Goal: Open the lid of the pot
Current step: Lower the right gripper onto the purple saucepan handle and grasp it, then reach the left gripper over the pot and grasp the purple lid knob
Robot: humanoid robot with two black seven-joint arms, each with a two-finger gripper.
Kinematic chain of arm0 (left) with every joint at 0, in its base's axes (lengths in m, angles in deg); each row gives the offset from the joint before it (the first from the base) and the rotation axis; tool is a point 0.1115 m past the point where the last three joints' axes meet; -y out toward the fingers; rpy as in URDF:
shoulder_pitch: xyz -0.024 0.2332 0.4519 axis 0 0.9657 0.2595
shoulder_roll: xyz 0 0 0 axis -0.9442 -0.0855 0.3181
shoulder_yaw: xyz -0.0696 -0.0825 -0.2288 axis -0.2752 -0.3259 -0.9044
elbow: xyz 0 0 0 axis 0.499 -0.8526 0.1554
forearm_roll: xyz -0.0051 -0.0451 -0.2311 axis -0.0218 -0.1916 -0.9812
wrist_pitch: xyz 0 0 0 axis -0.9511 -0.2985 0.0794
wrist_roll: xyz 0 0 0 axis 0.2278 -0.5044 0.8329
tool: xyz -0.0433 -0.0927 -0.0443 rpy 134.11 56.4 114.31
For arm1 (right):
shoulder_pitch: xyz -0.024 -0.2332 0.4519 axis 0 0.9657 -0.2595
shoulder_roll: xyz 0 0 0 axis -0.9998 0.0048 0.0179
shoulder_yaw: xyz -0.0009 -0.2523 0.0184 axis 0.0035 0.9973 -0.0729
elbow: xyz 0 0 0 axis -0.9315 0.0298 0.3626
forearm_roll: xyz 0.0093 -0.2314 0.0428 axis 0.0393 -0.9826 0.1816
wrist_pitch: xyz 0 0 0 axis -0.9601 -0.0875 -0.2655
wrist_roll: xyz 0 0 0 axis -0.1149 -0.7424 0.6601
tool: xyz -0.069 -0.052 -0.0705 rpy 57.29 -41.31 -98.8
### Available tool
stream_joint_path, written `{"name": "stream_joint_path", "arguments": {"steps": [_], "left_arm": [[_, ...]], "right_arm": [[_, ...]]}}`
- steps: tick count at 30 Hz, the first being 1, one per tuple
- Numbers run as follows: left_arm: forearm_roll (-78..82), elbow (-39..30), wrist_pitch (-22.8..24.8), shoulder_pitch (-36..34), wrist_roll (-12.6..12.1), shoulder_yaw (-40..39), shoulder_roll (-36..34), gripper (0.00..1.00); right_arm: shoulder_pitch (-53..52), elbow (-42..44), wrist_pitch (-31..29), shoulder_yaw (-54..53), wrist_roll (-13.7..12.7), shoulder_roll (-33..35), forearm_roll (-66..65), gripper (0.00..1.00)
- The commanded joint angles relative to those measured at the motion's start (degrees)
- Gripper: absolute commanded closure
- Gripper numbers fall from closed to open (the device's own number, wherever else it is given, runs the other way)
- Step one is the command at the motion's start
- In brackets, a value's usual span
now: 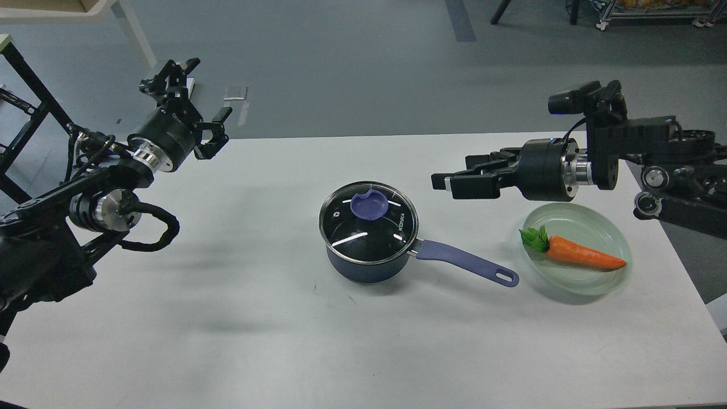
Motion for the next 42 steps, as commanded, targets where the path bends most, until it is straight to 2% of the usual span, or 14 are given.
{"name": "stream_joint_path", "arguments": {"steps": [1,6,13,23,35,42], "left_arm": [[1.3,0.0,0.6,-0.1,0.0,-0.1,0.6,0.01],[1.3,0.0,0.6,-0.4,0.4,-0.1,0.8,0.01],[1.4,0.0,1.7,-0.3,0.6,-0.1,0.7,0.01],[1.4,0.0,1.7,-0.3,0.7,-0.1,0.7,0.01],[2.7,0.0,1.6,-0.7,0.3,0.0,0.1,0.01],[18.9,-4.7,0.9,-2.3,0.4,-0.3,0.0,0.01]], "right_arm": [[-0.4,-1.1,0.2,4.0,0.0,-0.4,-6.3,0.0],[0.2,0.1,3.8,10.5,0.0,-4.0,-7.6,0.05],[0.1,0.3,3.8,14.9,-0.1,-6.6,-8.7,0.18],[0.0,1.6,3.8,16.5,-0.4,-8.7,-11.7,0.58],[-0.4,1.8,3.7,16.6,-0.5,-9.8,-11.8,0.72],[-0.5,1.8,3.5,16.7,-0.5,-9.8,-12.1,0.76]]}}
